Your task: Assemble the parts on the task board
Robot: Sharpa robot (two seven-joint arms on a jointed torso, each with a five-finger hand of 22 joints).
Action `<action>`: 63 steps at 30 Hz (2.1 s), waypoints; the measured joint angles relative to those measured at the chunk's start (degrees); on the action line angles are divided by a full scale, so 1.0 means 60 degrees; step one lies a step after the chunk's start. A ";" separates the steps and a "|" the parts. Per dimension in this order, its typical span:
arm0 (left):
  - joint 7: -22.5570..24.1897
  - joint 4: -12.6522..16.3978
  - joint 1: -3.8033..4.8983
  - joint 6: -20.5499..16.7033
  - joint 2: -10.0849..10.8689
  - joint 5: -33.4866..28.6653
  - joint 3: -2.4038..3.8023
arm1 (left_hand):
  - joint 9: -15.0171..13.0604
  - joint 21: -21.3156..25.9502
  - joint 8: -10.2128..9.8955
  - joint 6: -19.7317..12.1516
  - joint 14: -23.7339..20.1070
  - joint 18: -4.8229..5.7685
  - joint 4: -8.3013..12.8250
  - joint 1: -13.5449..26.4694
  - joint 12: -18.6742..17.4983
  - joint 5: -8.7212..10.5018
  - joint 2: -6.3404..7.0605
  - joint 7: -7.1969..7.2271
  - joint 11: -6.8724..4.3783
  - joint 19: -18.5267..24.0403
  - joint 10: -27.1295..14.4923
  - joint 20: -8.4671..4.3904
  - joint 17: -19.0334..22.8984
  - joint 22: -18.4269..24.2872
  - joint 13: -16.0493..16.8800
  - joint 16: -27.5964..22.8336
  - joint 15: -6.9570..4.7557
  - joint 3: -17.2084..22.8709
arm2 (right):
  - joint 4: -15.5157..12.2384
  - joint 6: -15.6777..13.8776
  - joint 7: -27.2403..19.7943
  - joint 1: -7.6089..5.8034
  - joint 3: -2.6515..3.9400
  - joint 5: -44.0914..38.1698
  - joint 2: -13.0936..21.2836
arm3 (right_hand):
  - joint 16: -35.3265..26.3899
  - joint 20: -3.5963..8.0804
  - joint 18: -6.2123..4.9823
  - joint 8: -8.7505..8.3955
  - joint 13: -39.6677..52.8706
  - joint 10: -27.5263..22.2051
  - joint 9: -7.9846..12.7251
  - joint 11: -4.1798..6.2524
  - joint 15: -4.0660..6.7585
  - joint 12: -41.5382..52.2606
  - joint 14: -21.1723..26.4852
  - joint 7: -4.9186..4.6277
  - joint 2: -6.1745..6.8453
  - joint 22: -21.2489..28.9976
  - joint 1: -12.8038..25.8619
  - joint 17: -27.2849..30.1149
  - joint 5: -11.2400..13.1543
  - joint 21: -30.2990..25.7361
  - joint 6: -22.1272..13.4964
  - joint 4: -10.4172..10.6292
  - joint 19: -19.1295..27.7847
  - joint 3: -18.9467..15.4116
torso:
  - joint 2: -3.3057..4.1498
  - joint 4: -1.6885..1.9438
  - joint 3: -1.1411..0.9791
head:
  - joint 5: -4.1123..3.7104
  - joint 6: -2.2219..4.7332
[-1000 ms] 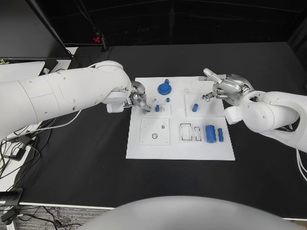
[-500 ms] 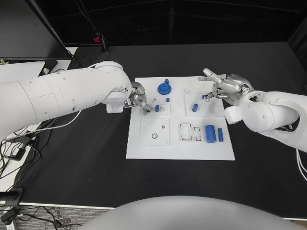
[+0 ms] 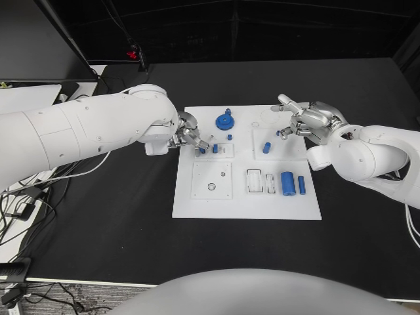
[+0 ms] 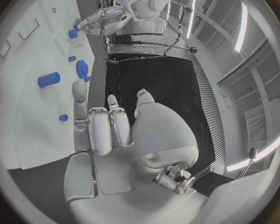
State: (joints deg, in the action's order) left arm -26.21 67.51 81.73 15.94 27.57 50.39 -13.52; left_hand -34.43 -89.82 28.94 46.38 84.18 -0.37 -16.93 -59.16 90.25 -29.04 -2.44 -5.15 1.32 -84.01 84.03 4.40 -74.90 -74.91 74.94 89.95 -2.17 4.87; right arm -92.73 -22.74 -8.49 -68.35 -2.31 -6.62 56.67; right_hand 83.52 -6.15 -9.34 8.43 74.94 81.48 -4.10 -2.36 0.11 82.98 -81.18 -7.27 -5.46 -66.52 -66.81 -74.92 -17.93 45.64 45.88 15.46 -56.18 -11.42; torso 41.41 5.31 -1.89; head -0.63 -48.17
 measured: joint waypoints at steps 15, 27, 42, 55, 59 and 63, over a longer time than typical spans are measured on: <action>0.0018 0.0001 -0.0001 -0.0341 0.0072 -0.0012 -0.0001 | -0.0087 0.0000 0.0087 -0.0276 -0.0031 0.0000 0.0007 0.0184 0.0000 0.0221 -0.0064 -0.0066 0.0000 0.0000 -0.0001 0.0000 0.0000 0.0000 0.0000 0.0000 0.0034 -0.0236 | 0.0011 0.0003 0.0020 0.0001 0.0000 -0.0001 -0.0007 | 0.0000 0.0000 0.0001 0.0000 0.0000 0.0000 0.0000 0.0000 0.0000 0.0000 0.0000 0.0000 0.0000 0.0000 0.0000 0.0001 0.0000 0.0000 0.0000 0.0000 0.0000 0.0000 | 0.0000 0.0000 0.0001 | 0.0001 -0.0006; 0.0109 -0.0015 -0.0010 -0.0627 0.0089 -0.0010 -0.0008 | -0.0167 0.0000 0.0270 -0.0549 -0.0032 -0.0001 0.0042 0.0067 0.0000 0.0172 -0.0168 -0.0069 0.0035 0.0000 -0.0036 0.0000 0.0000 0.0000 0.0000 0.0000 0.0034 -0.0271 | 0.0016 0.0004 0.0035 0.0001 0.0000 -0.0009 -0.0008 | 0.0000 0.0000 0.0000 0.0000 0.0000 0.0000 0.0000 0.0000 0.0000 0.0000 0.0000 0.0000 0.0000 0.0000 0.0000 0.0001 0.0000 0.0000 0.0000 0.0000 0.0000 0.0000 | 0.0001 -0.0006 0.0001 | -0.0011 0.0008; 0.0084 -0.0019 -0.0009 -0.0511 0.0081 -0.0005 -0.0005 | -0.0212 0.0000 0.0392 -0.0548 -0.0032 0.0000 0.0042 -0.0237 0.0000 -0.0016 -0.0226 -0.0069 0.0035 0.0000 -0.0036 0.0000 0.0000 0.0000 -0.0001 0.0000 0.0035 -0.0271 | 0.0011 0.0002 0.0047 0.0001 -0.0001 -0.0016 0.0002 | 0.0000 0.0000 0.0001 0.0000 0.0000 0.0000 0.0000 0.0000 0.0000 0.0000 0.0000 0.0000 0.0000 -0.0001 0.0000 0.0002 0.0000 0.0000 0.0000 0.0000 0.0000 0.0000 | 0.0001 -0.0007 -0.0003 | -0.0023 -0.0026; 0.0076 0.0020 -0.0002 -0.0310 0.0089 -0.0005 -0.0001 | -0.0208 0.0000 0.0420 -0.0546 -0.0032 0.0000 0.0042 -0.0237 0.0001 -0.0016 -0.0226 -0.0068 0.0035 0.0000 -0.0036 0.0000 0.0000 0.0000 -0.0001 0.0000 0.0035 -0.0270 | 0.0008 0.0001 0.0055 0.0001 -0.0001 -0.0020 0.0007 | 0.0000 0.0000 0.0001 0.0063 0.0000 0.0000 0.0000 0.0000 0.0000 0.0000 0.0000 0.0000 0.0000 0.0000 0.0000 0.0002 0.0000 -0.0067 0.0000 0.0000 0.0000 0.0000 | 0.0001 -0.0005 0.0000 | -0.0040 -0.0050; 0.0075 0.0022 -0.0001 -0.0268 0.0084 -0.0005 0.0000 | -0.0208 0.0000 0.0425 -0.0545 -0.0032 0.0000 0.0042 -0.0237 0.0001 -0.0016 -0.0226 -0.0068 0.0035 0.0000 -0.0036 0.0000 0.0000 0.0000 -0.0001 0.0000 0.0035 -0.0270 | 0.0008 0.0001 0.0057 0.0001 -0.0001 -0.0021 0.0007 | 0.0000 0.0000 0.0000 0.0062 0.0000 0.0000 0.0000 0.0000 0.0000 0.0000 0.0000 0.0000 0.0000 0.0000 0.0000 0.0002 0.0000 -0.0067 0.0000 0.0000 0.0000 0.0000 | 0.0001 -0.0004 0.0000 | -0.0041 -0.0045; 0.0070 0.0023 -0.0001 -0.0224 0.0081 -0.0005 0.0000 | -0.0208 0.0000 0.0448 -0.0545 -0.0032 0.0000 0.0042 -0.0237 0.0001 -0.0016 -0.0226 -0.0068 0.0035 0.0000 -0.0036 0.0000 0.0000 0.0000 -0.0001 0.0000 0.0035 -0.0270 | 0.0009 0.0001 0.0058 0.0001 -0.0001 -0.0021 0.0007 | 0.0000 0.0000 0.0000 0.0062 0.0000 0.0000 0.0000 0.0000 0.0000 0.0000 0.0000 0.0000 0.0000 -0.0001 0.0000 0.0001 0.0000 -0.0067 0.0000 0.0000 0.0000 0.0000 | 0.0000 -0.0004 -0.0001 | -0.0037 -0.0045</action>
State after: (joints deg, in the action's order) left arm -25.79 67.65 81.73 14.60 28.06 50.37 -13.52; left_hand -35.67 -89.82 31.63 43.11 83.99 -0.38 -16.68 -60.58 90.25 -29.14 -3.79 -5.56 1.53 -84.01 83.81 4.39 -74.91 -74.91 74.93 89.95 -1.96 3.24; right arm -92.68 -22.73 -8.14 -68.34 -2.31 -6.75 56.71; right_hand 83.53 -6.15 -9.34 8.81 74.94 81.48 -4.10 -2.36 0.11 82.98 -81.18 -7.27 -5.46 -66.52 -66.81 -74.91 -17.93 45.24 45.88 15.46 -56.18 -11.42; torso 41.41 5.28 -1.90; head -0.85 -48.44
